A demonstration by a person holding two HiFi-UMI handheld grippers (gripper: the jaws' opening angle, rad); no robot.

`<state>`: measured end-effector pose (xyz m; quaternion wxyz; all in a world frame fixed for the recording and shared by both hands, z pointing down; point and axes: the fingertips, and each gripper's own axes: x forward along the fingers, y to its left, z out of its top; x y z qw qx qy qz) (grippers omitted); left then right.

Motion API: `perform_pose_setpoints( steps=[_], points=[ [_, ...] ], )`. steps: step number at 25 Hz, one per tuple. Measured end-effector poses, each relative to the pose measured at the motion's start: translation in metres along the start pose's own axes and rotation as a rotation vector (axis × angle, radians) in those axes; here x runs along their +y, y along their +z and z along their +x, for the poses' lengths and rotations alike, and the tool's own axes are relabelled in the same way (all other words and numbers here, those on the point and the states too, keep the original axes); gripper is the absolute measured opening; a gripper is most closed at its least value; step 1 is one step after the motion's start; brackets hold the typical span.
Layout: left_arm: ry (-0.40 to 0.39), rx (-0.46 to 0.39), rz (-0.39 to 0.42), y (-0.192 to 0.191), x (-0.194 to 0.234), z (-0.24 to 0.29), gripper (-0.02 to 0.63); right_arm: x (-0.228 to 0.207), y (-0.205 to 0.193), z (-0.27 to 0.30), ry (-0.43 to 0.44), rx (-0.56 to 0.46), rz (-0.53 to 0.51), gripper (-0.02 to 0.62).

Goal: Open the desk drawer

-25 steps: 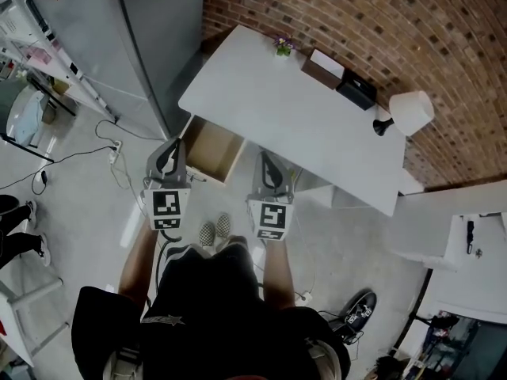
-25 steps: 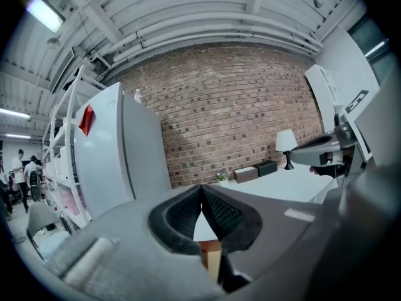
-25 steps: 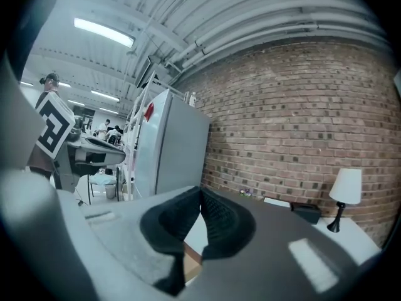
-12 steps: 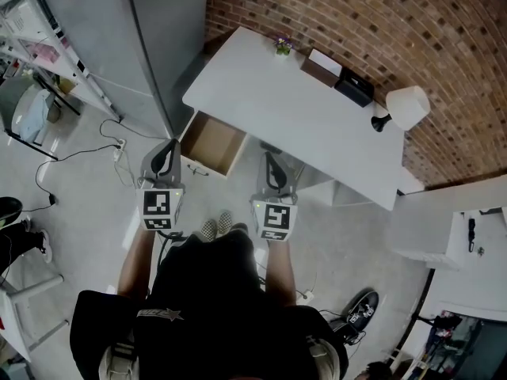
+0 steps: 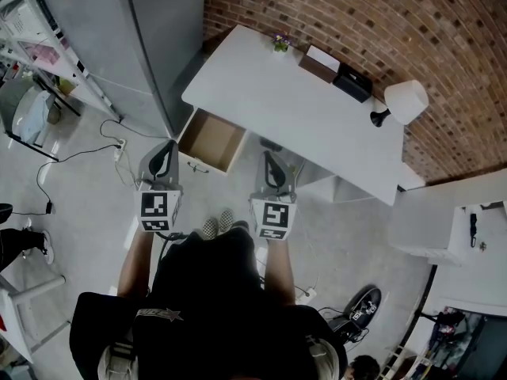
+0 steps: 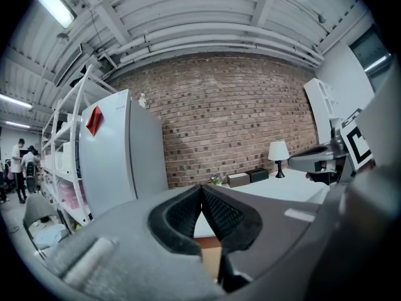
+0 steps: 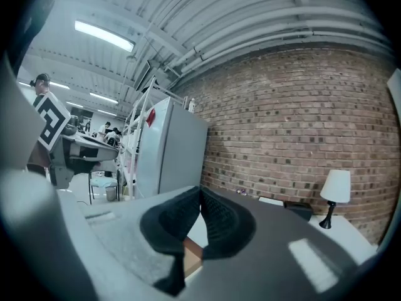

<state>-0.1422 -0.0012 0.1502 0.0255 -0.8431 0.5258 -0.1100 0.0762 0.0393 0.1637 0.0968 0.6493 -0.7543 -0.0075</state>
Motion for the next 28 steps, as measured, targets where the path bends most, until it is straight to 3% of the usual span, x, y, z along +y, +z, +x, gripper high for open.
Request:
perform_pose_setpoints(
  steps=[28],
  points=[
    [-0.021, 0.013, 0.013, -0.0019, -0.0099, 0.004, 0.011, -0.0032, -0.0027, -0.0015, 0.006, 0.009, -0.003, 0.005]
  ],
)
